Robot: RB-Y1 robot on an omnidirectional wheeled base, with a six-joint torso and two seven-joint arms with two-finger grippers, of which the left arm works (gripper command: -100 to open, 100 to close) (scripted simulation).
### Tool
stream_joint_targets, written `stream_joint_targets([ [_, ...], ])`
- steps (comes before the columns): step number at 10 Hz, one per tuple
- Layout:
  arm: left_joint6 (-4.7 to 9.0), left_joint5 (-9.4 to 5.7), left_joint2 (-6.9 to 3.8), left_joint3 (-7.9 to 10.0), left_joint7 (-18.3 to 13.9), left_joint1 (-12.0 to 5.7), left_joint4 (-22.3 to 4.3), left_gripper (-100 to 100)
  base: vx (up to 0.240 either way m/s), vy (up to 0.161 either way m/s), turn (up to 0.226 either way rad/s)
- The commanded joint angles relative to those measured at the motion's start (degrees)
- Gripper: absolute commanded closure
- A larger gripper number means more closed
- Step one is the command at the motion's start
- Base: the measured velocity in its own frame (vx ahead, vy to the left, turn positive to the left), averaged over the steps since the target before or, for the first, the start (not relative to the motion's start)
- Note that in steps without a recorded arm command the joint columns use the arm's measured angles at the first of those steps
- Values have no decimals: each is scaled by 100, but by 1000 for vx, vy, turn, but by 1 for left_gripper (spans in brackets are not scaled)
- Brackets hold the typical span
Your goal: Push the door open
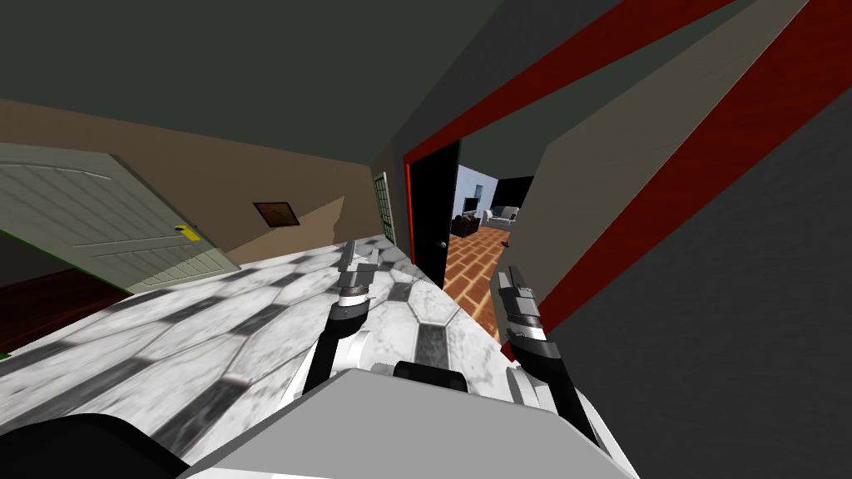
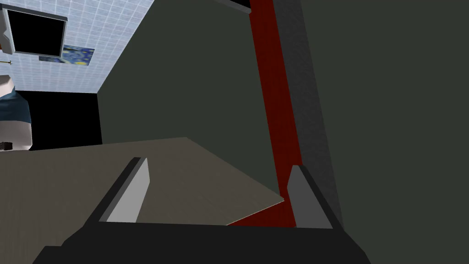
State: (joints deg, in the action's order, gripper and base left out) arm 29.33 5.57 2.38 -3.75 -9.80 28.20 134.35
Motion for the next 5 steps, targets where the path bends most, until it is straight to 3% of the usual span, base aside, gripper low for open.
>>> stream_joint_targets([
  [1, 32, 13, -60, -33, -7, -70, -179, -100, 79, 9, -37],
  [5, 115, 46, -183, -117, -25, -248, -636, -100, 143, 16, -19],
])
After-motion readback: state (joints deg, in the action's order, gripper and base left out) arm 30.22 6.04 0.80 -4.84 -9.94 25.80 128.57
